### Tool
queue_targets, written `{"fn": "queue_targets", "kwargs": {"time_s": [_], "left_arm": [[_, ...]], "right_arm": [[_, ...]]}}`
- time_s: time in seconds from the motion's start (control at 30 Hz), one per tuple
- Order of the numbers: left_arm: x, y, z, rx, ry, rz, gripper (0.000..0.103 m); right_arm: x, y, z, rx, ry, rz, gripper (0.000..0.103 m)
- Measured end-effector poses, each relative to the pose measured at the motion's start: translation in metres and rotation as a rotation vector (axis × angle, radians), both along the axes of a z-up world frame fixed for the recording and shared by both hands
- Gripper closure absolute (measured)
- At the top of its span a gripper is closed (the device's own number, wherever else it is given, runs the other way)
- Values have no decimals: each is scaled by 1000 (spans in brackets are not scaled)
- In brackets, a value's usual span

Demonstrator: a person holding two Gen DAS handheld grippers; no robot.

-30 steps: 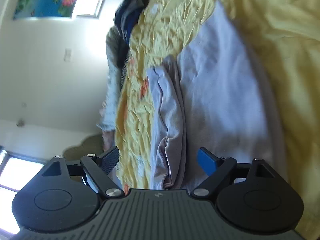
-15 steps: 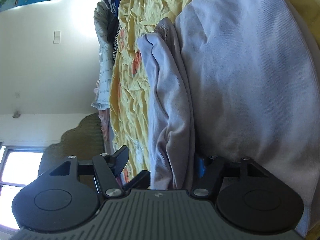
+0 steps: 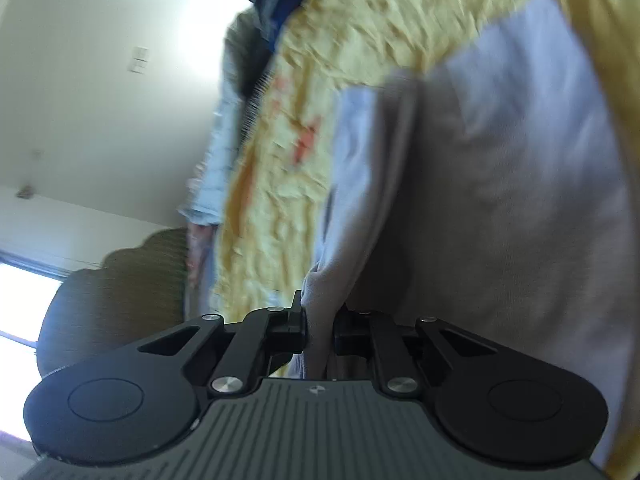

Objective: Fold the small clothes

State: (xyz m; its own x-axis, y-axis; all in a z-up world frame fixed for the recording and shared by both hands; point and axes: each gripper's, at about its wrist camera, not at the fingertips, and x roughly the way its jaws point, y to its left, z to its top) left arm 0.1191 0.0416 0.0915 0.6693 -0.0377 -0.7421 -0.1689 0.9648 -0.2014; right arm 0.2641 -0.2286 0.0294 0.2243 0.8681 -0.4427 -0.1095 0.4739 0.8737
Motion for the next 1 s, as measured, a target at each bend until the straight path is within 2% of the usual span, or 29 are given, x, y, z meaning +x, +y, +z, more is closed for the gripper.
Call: {"fn": "queue_targets", "kwargs": {"time_s": [0.1, 0.17, 0.2, 0.23, 0.27, 0.3, 0.4, 0.47, 0.5, 0.53, 0.63, 0.77, 0.83, 0.9, 1.0], "left_arm": [[-4, -17, 12, -10, -102, -94, 30], [-3, -39, 10, -9, -132, -202, 29], [1, -54, 6, -5, -124, -262, 29], [3, -66, 3, -2, -118, -316, 29], [6, -81, -2, 2, -108, -381, 29], [8, -93, -8, 9, -92, -431, 29], [11, -121, -23, 4, -58, -545, 29], [11, -133, -35, 27, -48, -602, 26], [12, -135, -42, 40, -52, -611, 23], [12, -135, -46, 49, -61, -598, 23], [12, -133, -41, 33, -58, -571, 23], [8, -126, -22, 0, -72, -569, 23], [8, -130, -15, 16, -90, -596, 23], [12, -141, -16, 39, -91, -624, 23], [24, -158, -36, 48, -30, -674, 23]], "right_arm": [[-20, -44, 7, -38, -34, -51, 88], [-29, -73, -15, -118, 19, -106, 88], [-31, -87, -30, -149, 60, -140, 88], [-33, -98, -43, -133, 93, -165, 91], [-34, -105, -51, -73, 119, -182, 91], [-35, -106, -53, -57, 130, -193, 90], [-33, -100, -46, -90, 88, -186, 89], [-30, -102, -44, -89, 88, -187, 88], [-28, -105, -44, -101, 90, -191, 87], [-26, -106, -46, -103, 100, -183, 82], [-19, -113, -46, -77, 150, -191, 76], [-4, -123, -11, -122, 0, -297, 56], [13, -124, 2, -87, -44, -325, 55], [37, -113, 8, -28, -58, -290, 52], [80, -79, 7, -31, -58, -208, 45]]}}
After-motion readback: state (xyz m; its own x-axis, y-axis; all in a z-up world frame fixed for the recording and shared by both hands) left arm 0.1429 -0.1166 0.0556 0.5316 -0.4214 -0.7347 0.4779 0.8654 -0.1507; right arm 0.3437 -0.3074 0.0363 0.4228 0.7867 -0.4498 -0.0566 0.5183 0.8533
